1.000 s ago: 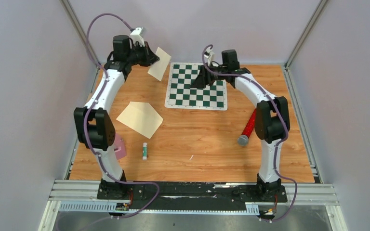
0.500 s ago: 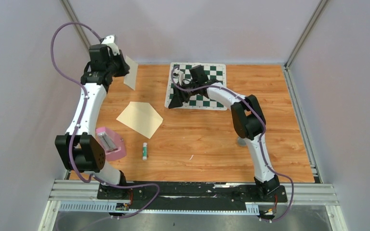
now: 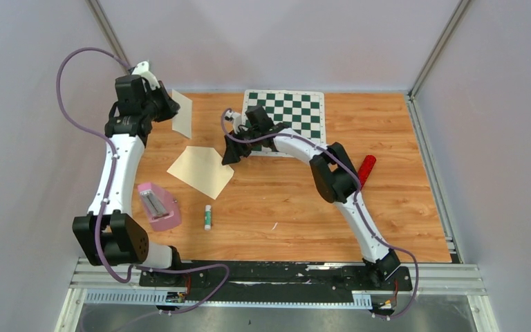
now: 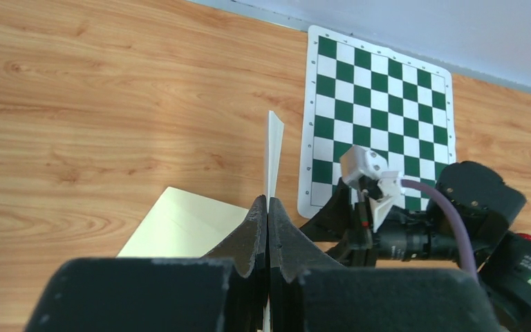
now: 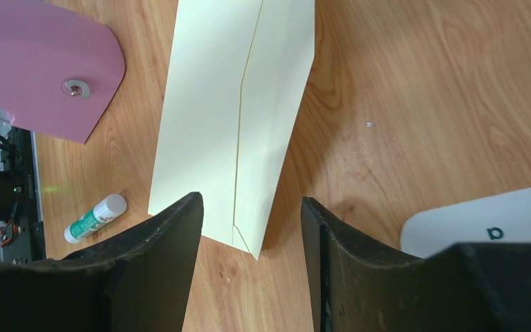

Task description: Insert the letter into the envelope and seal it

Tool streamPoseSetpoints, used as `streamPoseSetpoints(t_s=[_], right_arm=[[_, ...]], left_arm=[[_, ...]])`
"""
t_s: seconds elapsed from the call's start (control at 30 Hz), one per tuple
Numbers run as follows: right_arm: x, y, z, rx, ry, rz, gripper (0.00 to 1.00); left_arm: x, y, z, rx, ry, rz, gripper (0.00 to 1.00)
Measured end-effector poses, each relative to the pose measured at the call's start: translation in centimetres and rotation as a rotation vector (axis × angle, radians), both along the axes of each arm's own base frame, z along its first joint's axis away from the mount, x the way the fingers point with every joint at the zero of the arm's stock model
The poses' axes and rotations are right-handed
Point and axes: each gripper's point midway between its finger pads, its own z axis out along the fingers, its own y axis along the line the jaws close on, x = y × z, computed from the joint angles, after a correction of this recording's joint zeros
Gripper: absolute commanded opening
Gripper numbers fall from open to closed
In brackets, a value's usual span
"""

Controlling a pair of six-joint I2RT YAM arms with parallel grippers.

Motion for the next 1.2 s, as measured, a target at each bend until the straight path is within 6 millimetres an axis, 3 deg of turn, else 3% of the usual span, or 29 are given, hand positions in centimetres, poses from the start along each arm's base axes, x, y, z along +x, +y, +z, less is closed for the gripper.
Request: streamPoseSetpoints(t_s=[0.3, 0.53, 0.7, 1.03, 1.2], right_arm=[[0.1, 1.3, -0.7, -0.023, 0.005, -0.07, 0.42], [0.4, 1.2, -2.9, -0.058, 0.038, -0.113, 0.29], [0.4, 1.3, -3.0, -0.053, 0.044, -0.116, 0.2], [-0.2, 1.6, -2.4, -0.021, 0.052, -0.071, 0.17], [-0.7, 1.9, -2.0, 0.002, 0.06, -0.042, 0.04]], left_arm=[[-0.4, -0.6, 0.0, -0.052, 0.008, -0.013, 0.0], [-0.6, -0.8, -0.2, -0.071, 0.017, -0.02, 0.0], [-0.6, -0.9, -0.2, -0.078, 0.017, -0.023, 0.0], [-0.6, -1.1, -0.2, -0.082, 0.016, -0.031, 0.0], [-0.6, -1.1, -0.2, -0.078, 0.016, -0.033, 0.0]])
